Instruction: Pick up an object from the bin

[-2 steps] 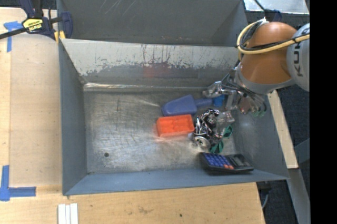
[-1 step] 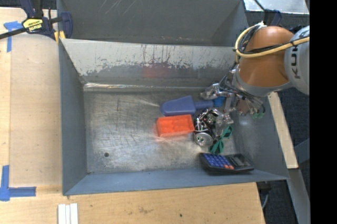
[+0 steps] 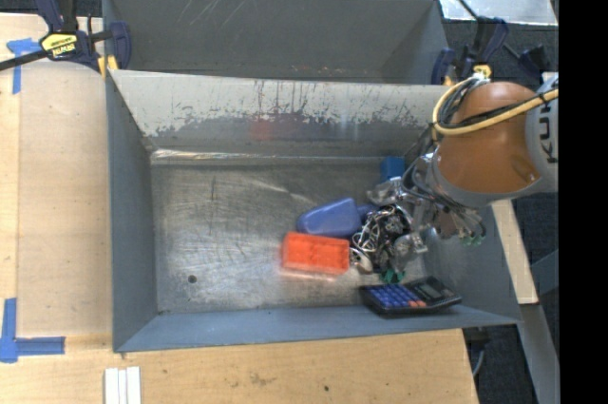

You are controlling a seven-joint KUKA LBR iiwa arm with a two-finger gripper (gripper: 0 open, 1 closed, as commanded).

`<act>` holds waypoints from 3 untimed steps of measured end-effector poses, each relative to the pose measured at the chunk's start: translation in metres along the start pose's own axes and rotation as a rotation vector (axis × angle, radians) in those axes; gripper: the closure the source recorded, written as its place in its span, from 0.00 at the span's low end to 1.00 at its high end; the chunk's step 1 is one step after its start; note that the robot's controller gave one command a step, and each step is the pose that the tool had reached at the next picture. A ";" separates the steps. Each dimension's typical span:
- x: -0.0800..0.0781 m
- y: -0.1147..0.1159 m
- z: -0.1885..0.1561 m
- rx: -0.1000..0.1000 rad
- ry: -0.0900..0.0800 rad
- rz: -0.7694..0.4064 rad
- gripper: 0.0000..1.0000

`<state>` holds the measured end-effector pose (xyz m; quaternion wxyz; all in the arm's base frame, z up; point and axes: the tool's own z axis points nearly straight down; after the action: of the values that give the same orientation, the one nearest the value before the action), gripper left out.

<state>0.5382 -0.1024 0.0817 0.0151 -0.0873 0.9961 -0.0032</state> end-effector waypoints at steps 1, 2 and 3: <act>0.028 -0.016 -0.001 -0.009 -0.008 0.150 1.00; 0.028 -0.016 -0.001 -0.009 -0.008 0.150 1.00; 0.028 0.002 -0.089 -0.005 0.028 0.200 1.00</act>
Offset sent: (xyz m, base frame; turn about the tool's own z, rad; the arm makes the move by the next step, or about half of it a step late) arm 0.0000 0.0000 0.0000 0.0000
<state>0.5077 -0.1051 0.1694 0.0014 0.0128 0.9999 -0.0003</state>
